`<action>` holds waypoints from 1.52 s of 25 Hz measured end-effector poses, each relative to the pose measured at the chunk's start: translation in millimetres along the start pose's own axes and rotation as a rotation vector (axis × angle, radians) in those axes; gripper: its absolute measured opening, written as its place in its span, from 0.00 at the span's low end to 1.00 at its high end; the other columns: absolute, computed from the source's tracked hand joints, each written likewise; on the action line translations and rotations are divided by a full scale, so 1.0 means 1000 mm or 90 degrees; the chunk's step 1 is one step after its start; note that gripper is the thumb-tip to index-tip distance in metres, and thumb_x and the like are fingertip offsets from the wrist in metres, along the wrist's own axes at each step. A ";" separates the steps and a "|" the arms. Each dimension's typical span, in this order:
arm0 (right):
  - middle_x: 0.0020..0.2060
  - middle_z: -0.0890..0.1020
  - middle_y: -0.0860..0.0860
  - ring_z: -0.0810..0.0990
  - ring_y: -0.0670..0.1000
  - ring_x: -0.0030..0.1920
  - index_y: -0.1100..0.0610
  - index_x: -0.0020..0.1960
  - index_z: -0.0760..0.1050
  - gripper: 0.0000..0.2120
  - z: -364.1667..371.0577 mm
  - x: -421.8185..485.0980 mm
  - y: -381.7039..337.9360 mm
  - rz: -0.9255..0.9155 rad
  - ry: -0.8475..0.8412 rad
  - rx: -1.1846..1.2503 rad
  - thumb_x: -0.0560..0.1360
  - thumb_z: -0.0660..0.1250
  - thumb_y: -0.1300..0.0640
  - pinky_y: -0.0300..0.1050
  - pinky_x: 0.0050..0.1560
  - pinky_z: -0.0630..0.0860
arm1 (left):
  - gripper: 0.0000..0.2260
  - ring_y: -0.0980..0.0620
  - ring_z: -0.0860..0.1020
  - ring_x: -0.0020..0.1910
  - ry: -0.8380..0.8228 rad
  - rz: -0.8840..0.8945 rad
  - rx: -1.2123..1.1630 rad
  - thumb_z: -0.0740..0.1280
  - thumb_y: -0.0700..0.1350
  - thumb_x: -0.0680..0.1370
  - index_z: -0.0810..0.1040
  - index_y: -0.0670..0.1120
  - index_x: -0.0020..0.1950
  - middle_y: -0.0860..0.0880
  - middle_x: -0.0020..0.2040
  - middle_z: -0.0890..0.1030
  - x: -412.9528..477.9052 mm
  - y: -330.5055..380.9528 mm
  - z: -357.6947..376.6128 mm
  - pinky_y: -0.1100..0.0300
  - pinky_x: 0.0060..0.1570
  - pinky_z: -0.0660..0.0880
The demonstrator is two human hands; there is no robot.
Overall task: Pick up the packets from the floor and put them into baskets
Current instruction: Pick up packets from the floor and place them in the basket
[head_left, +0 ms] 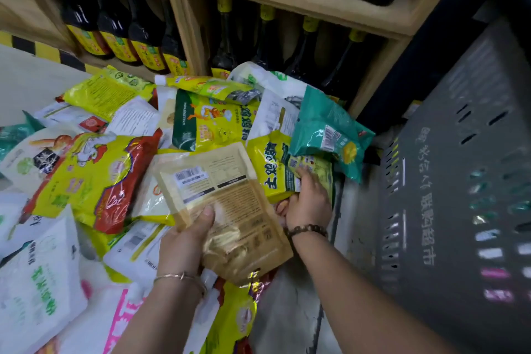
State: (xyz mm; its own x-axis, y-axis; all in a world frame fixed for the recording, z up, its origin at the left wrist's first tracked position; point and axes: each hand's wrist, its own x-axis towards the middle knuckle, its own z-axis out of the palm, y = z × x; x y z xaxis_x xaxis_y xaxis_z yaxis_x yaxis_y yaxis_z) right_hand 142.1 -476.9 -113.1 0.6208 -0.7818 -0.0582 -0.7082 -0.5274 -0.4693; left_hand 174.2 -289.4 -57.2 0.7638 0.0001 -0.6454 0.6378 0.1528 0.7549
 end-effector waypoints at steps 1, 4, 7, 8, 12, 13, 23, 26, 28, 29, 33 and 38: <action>0.68 0.71 0.44 0.69 0.51 0.67 0.45 0.67 0.68 0.26 0.000 0.001 0.001 -0.011 0.010 0.021 0.73 0.66 0.63 0.52 0.61 0.73 | 0.07 0.47 0.83 0.41 0.004 0.000 -0.012 0.72 0.44 0.72 0.82 0.42 0.47 0.47 0.41 0.85 0.000 -0.001 0.003 0.48 0.50 0.78; 0.61 0.78 0.47 0.75 0.52 0.61 0.49 0.61 0.76 0.26 -0.003 0.002 0.009 -0.057 0.083 0.153 0.68 0.67 0.70 0.49 0.58 0.74 | 0.15 0.43 0.82 0.46 0.005 -0.010 -0.045 0.71 0.46 0.72 0.79 0.41 0.56 0.43 0.48 0.84 -0.002 -0.002 0.006 0.44 0.52 0.77; 0.56 0.81 0.49 0.79 0.54 0.52 0.48 0.58 0.79 0.26 -0.011 -0.002 0.016 -0.028 0.141 0.237 0.67 0.66 0.72 0.40 0.49 0.72 | 0.16 0.40 0.81 0.51 -0.041 -0.019 -0.060 0.69 0.46 0.74 0.78 0.41 0.58 0.40 0.52 0.82 -0.007 0.005 0.004 0.40 0.56 0.74; 0.54 0.82 0.49 0.80 0.55 0.49 0.48 0.57 0.79 0.26 -0.014 -0.003 0.018 -0.015 0.154 0.253 0.67 0.65 0.72 0.39 0.45 0.71 | 0.13 0.40 0.81 0.50 -0.065 -0.014 -0.064 0.68 0.45 0.74 0.79 0.41 0.57 0.40 0.52 0.82 -0.010 0.008 0.004 0.41 0.54 0.76; 0.49 0.82 0.51 0.79 0.54 0.46 0.46 0.54 0.78 0.23 -0.030 -0.006 0.013 0.072 0.204 0.346 0.68 0.64 0.69 0.41 0.43 0.71 | 0.13 0.44 0.82 0.47 -0.168 0.003 -0.133 0.65 0.41 0.74 0.78 0.40 0.57 0.42 0.49 0.83 -0.018 0.025 0.004 0.46 0.46 0.80; 0.46 0.82 0.50 0.78 0.54 0.45 0.47 0.54 0.77 0.21 -0.036 -0.005 0.008 0.099 0.228 0.384 0.69 0.64 0.68 0.39 0.42 0.70 | 0.14 0.43 0.81 0.49 -0.179 0.018 -0.135 0.64 0.40 0.74 0.77 0.39 0.59 0.42 0.51 0.82 -0.020 0.029 0.003 0.45 0.49 0.79; 0.35 0.76 0.36 0.75 0.30 0.34 0.46 0.45 0.71 0.05 -0.114 -0.014 -0.064 -0.025 0.315 0.618 0.79 0.61 0.55 0.26 0.35 0.69 | 0.04 0.55 0.82 0.35 -0.084 0.227 -0.089 0.70 0.41 0.73 0.80 0.45 0.47 0.53 0.37 0.84 -0.013 0.071 -0.008 0.60 0.35 0.79; 0.31 0.74 0.39 0.74 0.35 0.30 0.49 0.44 0.70 0.07 -0.135 -0.011 -0.091 -0.057 0.236 0.547 0.80 0.58 0.52 0.32 0.29 0.64 | 0.05 0.55 0.82 0.36 -0.056 0.294 -0.082 0.74 0.49 0.69 0.81 0.49 0.40 0.56 0.36 0.84 -0.014 0.089 -0.009 0.59 0.39 0.77; 0.31 0.74 0.43 0.73 0.41 0.32 0.49 0.45 0.73 0.09 -0.149 -0.010 -0.111 -0.106 0.188 0.482 0.80 0.56 0.50 0.41 0.34 0.64 | 0.05 0.58 0.81 0.32 -0.048 0.330 -0.096 0.73 0.51 0.67 0.81 0.50 0.37 0.58 0.33 0.83 -0.017 0.101 -0.009 0.64 0.31 0.76; 0.33 0.75 0.45 0.74 0.47 0.35 0.51 0.47 0.75 0.11 -0.156 -0.008 -0.120 -0.124 0.164 0.454 0.80 0.56 0.50 0.42 0.36 0.65 | 0.05 0.59 0.80 0.30 -0.049 0.345 -0.099 0.73 0.51 0.68 0.81 0.50 0.36 0.58 0.32 0.82 -0.021 0.106 -0.009 0.65 0.28 0.75; 0.36 0.74 0.49 0.73 0.54 0.41 0.52 0.47 0.74 0.14 -0.175 -0.004 -0.143 -0.094 0.113 0.375 0.81 0.53 0.48 0.44 0.39 0.64 | 0.06 0.56 0.77 0.25 -0.037 0.368 -0.123 0.72 0.47 0.72 0.80 0.48 0.36 0.56 0.29 0.81 -0.036 0.124 -0.008 0.55 0.33 0.75; 0.34 0.69 0.47 0.69 0.51 0.42 0.60 0.43 0.72 0.17 -0.231 0.010 -0.161 -0.125 0.155 0.367 0.81 0.54 0.48 0.41 0.37 0.56 | 0.08 0.53 0.82 0.34 -0.100 0.366 -0.176 0.70 0.43 0.74 0.82 0.47 0.35 0.53 0.34 0.83 -0.059 0.148 -0.006 0.47 0.45 0.77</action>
State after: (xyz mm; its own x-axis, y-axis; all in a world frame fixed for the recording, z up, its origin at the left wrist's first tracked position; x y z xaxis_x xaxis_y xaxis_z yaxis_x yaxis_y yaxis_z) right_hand 184.6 -477.2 165.6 0.5778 -0.7782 0.2460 -0.2539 -0.4579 -0.8520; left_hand 223.5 -260.8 91.9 0.9940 0.0165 -0.1077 0.0909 0.4204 0.9028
